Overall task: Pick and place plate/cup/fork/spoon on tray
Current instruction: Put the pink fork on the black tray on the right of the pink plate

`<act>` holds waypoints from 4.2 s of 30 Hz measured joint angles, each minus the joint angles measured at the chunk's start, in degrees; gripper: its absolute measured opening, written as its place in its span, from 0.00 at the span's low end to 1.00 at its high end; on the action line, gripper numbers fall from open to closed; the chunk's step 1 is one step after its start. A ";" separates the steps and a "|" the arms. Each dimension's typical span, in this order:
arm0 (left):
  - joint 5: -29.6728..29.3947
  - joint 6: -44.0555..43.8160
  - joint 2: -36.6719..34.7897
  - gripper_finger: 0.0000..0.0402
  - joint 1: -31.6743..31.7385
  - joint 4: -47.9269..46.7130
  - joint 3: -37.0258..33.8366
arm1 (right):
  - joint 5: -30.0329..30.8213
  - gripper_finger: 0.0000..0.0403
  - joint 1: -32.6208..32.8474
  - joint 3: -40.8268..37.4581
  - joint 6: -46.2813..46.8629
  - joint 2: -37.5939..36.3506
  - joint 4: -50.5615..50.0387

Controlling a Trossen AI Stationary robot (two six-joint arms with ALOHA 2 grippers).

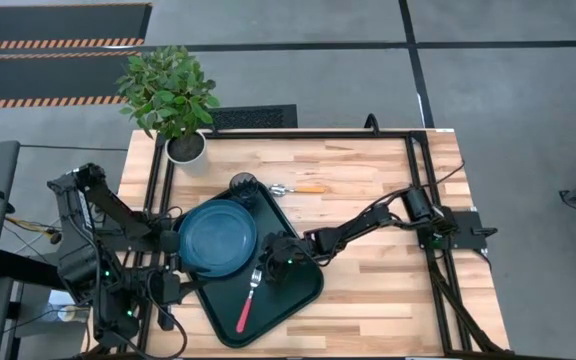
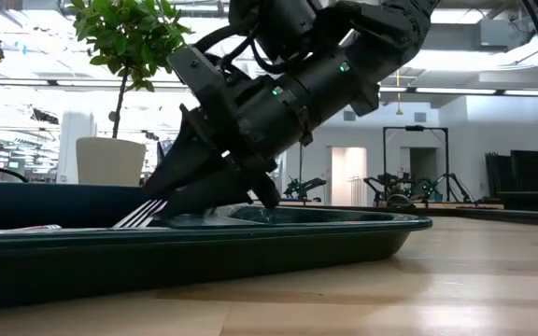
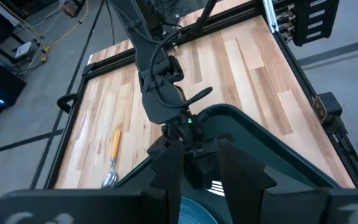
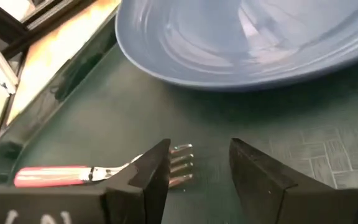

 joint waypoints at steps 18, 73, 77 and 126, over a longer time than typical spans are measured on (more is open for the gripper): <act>0.02 -0.12 0.00 0.22 0.00 -0.33 0.00 | -1.23 0.18 0.04 -0.02 0.45 0.57 0.56; -0.16 -1.38 -0.04 0.22 0.02 -0.81 0.00 | 21.50 0.01 7.59 -0.07 25.97 -5.38 -14.82; -1.02 -1.41 -0.04 0.22 0.00 -0.81 0.00 | 21.52 0.01 7.88 -0.07 27.77 -5.38 -14.79; -3.15 -1.49 -0.04 0.22 0.02 -0.81 0.00 | 25.66 0.06 10.07 -0.02 32.21 -5.38 -16.30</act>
